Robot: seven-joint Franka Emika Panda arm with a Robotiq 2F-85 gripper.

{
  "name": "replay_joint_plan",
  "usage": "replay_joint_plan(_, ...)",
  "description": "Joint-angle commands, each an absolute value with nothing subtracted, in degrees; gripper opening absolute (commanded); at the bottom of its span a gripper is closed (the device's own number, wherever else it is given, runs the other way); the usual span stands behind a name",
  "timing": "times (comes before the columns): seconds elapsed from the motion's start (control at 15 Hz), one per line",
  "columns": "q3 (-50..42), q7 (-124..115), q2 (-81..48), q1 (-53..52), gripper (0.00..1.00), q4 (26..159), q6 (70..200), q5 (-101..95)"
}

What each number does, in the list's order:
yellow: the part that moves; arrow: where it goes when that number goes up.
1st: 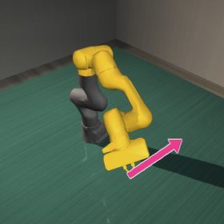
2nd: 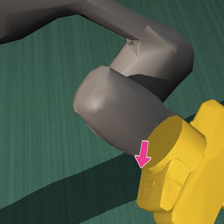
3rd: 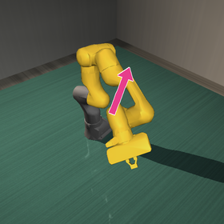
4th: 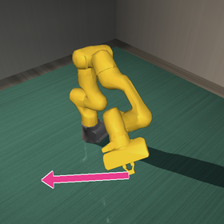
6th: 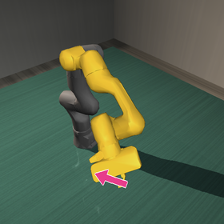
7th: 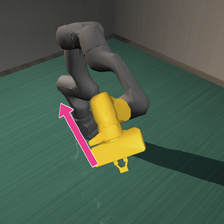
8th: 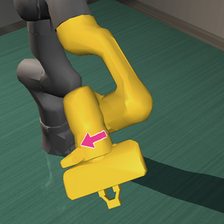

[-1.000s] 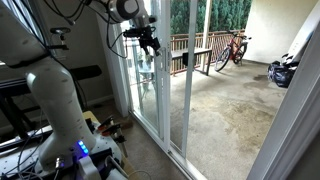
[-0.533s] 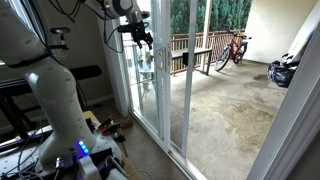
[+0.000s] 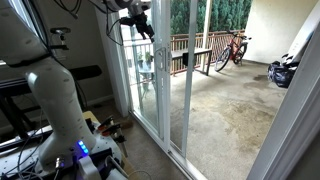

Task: Close the door completely

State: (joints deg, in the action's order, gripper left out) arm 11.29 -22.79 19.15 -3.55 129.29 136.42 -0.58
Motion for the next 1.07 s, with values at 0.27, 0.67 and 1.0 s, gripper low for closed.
replay_joint_plan(0.27,10.30,-29.96,8.17,-0.55,1.00,121.89,140.50,-1.42)
replay_joint_plan(0.67,8.86,-31.38,1.52,-2.02,1.00,115.11,140.33,-1.55)
replay_joint_plan(1.0,7.37,-33.29,-2.62,-2.84,1.00,111.89,137.84,-0.52)
